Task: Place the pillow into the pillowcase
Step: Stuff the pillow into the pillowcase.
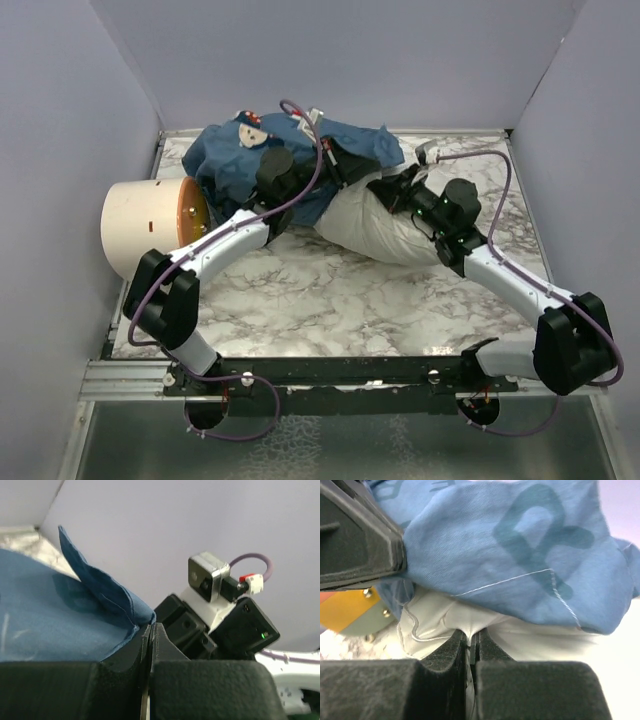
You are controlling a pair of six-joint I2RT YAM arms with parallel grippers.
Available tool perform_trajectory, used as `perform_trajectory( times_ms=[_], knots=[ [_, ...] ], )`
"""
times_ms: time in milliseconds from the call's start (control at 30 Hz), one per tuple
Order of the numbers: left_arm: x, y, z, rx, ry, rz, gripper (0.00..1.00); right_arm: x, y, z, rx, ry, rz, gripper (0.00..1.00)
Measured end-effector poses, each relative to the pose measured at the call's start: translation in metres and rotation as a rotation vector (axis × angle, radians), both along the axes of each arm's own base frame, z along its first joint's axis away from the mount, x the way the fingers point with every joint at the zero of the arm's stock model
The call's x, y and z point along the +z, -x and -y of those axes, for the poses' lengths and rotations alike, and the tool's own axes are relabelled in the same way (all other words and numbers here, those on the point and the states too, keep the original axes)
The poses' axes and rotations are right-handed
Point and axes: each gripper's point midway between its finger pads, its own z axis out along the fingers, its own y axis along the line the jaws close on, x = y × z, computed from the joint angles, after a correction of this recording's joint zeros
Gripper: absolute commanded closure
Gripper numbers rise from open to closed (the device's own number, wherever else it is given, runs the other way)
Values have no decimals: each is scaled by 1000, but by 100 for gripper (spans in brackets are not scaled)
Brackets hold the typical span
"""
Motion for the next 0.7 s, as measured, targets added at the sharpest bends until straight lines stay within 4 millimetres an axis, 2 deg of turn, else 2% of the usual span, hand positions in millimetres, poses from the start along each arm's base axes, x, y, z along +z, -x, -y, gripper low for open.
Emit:
perform_trajectory(
  times_ms=[33, 67, 100, 200, 267, 333, 400, 467, 533, 633, 700],
  knots=[
    [-10, 9, -4, -4, -2, -6, 100, -10, 7, 0, 14, 5, 1, 94],
    [-26, 18, -8, -8, -10, -22, 100, -28, 15, 0, 34, 16, -13, 91],
    [-45, 27, -12, -13, -21, -45, 100, -36, 27, -2, 60, 19, -14, 85],
    [-117, 53, -21, -35, -76, -155, 100, -82, 69, -3, 170, 43, -46, 69],
    [-157, 69, -26, -52, -117, -232, 88, -95, 94, -2, 232, 52, -55, 58],
    [-181, 86, -30, -71, -142, -268, 72, -93, 118, 1, 278, 55, -37, 48],
    [-185, 96, -33, -82, -150, -259, 58, -75, 133, 5, 298, 50, 12, 40],
    [-179, 104, -33, -91, -159, -226, 51, -47, 144, 10, 303, 43, 85, 33],
    [-169, 114, -33, -103, -179, -180, 45, -8, 152, 14, 296, 33, 169, 29],
    [-160, 122, -37, -104, -238, -123, 35, 40, 147, 20, 243, 27, 238, 26],
    [-153, 126, -42, -94, -283, -82, 26, 66, 137, 26, 178, 19, 257, 26]
  ],
)
